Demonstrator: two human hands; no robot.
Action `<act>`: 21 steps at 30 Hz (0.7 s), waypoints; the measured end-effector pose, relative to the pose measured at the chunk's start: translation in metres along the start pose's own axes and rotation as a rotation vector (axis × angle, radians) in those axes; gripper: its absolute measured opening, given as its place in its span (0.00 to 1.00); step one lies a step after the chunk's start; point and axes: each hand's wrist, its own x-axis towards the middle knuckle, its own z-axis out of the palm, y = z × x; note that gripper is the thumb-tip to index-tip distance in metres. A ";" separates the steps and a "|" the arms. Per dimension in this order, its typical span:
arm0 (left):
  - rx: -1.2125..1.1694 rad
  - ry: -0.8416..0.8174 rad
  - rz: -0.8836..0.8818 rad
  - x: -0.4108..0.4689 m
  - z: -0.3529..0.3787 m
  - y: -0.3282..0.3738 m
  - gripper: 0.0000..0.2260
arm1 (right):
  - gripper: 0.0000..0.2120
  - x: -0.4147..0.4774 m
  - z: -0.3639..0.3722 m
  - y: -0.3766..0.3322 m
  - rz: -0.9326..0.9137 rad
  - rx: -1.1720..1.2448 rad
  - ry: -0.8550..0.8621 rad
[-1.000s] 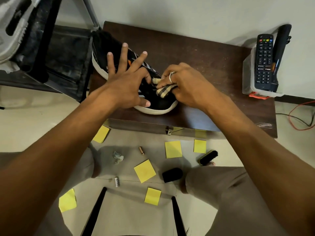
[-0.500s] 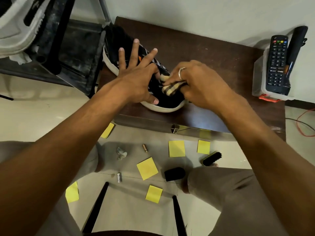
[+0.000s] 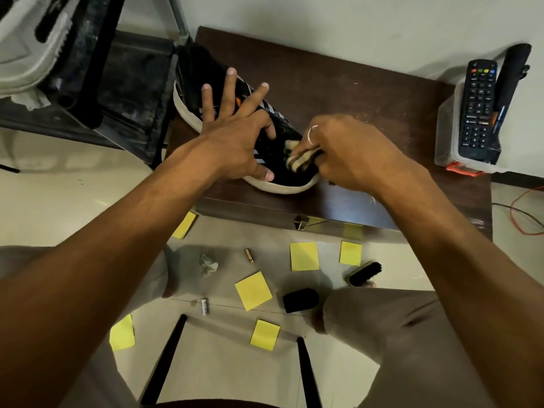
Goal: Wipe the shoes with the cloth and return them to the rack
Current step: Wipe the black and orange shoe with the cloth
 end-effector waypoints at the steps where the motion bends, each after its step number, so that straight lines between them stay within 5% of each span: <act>1: 0.002 -0.001 -0.004 0.000 0.000 0.000 0.25 | 0.20 0.003 0.003 0.003 0.008 -0.024 0.091; 5: 0.018 0.005 -0.025 0.000 0.000 0.004 0.25 | 0.19 0.012 0.015 0.000 -0.007 0.015 0.144; 9: 0.029 0.009 -0.037 0.000 0.000 0.007 0.25 | 0.11 0.011 0.020 -0.013 -0.041 -0.043 -0.035; 13: 0.026 0.008 -0.031 0.001 0.001 0.005 0.26 | 0.12 0.006 0.007 -0.017 -0.025 0.181 -0.185; 18: 0.012 -0.010 -0.031 0.001 -0.001 0.004 0.25 | 0.14 0.011 0.013 -0.006 0.053 0.137 0.169; 21: 0.024 -0.007 -0.043 0.001 0.000 0.006 0.25 | 0.12 0.011 0.023 -0.014 0.022 0.013 0.131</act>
